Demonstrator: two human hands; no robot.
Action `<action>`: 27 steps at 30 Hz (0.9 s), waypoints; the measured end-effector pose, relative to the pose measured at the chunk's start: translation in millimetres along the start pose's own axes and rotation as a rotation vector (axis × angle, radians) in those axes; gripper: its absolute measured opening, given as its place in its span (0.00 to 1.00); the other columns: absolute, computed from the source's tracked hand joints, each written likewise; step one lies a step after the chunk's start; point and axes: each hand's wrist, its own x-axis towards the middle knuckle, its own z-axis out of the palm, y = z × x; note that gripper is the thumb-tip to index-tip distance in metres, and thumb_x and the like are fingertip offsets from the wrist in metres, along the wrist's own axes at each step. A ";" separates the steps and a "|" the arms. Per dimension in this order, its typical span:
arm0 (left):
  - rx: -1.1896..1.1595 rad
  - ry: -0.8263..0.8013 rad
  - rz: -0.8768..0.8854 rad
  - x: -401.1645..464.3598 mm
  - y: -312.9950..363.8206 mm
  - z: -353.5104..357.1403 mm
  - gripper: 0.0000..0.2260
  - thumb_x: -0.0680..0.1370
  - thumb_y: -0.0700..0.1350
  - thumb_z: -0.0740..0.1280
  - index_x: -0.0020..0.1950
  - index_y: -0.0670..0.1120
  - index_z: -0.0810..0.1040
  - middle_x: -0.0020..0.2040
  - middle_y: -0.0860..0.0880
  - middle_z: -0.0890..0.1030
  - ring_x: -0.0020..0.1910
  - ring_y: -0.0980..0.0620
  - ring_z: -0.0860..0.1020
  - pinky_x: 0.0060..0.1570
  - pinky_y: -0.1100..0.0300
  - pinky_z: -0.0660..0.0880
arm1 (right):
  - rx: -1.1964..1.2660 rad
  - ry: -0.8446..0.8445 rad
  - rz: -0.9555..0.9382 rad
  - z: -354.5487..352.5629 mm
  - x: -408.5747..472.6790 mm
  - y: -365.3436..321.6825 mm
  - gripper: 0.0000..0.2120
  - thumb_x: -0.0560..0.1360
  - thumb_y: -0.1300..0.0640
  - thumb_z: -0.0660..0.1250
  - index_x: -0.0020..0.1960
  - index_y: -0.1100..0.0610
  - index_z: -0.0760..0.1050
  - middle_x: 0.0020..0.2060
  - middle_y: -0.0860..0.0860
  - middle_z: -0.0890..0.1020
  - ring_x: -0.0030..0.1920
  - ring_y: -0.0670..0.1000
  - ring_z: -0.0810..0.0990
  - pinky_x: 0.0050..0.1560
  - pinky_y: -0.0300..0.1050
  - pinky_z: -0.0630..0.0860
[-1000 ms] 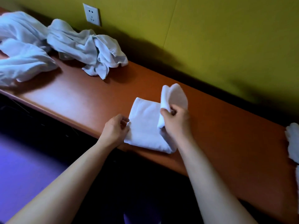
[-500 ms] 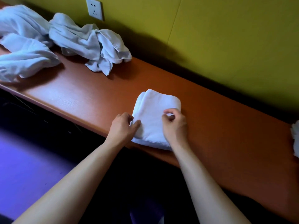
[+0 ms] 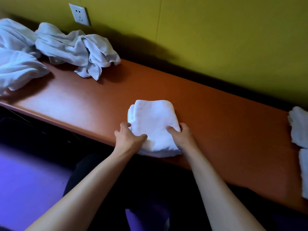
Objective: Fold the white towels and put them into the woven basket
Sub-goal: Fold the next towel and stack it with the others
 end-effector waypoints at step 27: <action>-0.123 -0.479 0.497 -115.5 93.7 258.9 0.23 0.78 0.41 0.70 0.63 0.67 0.72 0.62 0.52 0.78 0.58 0.48 0.80 0.50 0.52 0.79 | 0.198 0.295 -0.014 -284.2 -36.4 167.0 0.26 0.72 0.50 0.72 0.69 0.47 0.69 0.61 0.45 0.78 0.60 0.50 0.77 0.56 0.44 0.73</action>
